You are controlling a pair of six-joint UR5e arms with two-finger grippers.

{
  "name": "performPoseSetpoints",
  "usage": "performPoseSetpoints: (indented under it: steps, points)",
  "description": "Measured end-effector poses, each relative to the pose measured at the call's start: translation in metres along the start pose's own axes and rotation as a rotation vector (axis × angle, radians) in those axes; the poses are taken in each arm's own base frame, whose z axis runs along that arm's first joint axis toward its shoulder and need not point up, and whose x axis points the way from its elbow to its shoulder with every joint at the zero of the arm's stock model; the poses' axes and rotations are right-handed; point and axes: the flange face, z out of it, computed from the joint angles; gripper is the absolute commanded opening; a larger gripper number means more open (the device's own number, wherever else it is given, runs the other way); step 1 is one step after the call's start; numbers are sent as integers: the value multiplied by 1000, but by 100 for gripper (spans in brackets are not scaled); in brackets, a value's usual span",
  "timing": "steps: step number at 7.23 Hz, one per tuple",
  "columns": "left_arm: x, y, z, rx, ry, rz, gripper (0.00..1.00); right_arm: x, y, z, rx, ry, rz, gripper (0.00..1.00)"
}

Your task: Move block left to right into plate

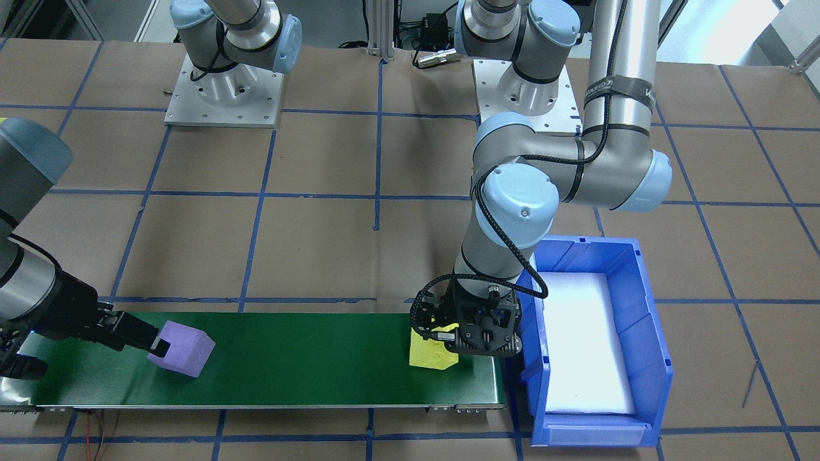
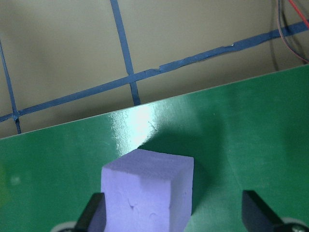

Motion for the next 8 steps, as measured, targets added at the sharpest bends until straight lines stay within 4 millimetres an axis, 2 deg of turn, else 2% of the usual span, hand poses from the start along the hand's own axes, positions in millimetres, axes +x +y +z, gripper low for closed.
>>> performPoseSetpoints:
  steps: [2,4,5,6,7,8]
  points:
    - [-11,16,-56,-17,-25,-16,100,3,0,5,-8,9,2,97]
    - [-52,33,-116,-43,-44,-74,100,10,-1,16,-26,27,9,92]
    - [-71,45,-143,-62,-53,-103,100,15,-3,22,-36,46,9,79]
    - [-80,68,-178,-83,-69,-114,100,18,-4,26,-42,63,7,52]
    - [-82,94,-212,-110,-87,-115,100,21,-4,26,-45,85,-3,39]
    - [-80,110,-232,-132,-100,-109,100,23,-4,23,-44,118,-18,37]
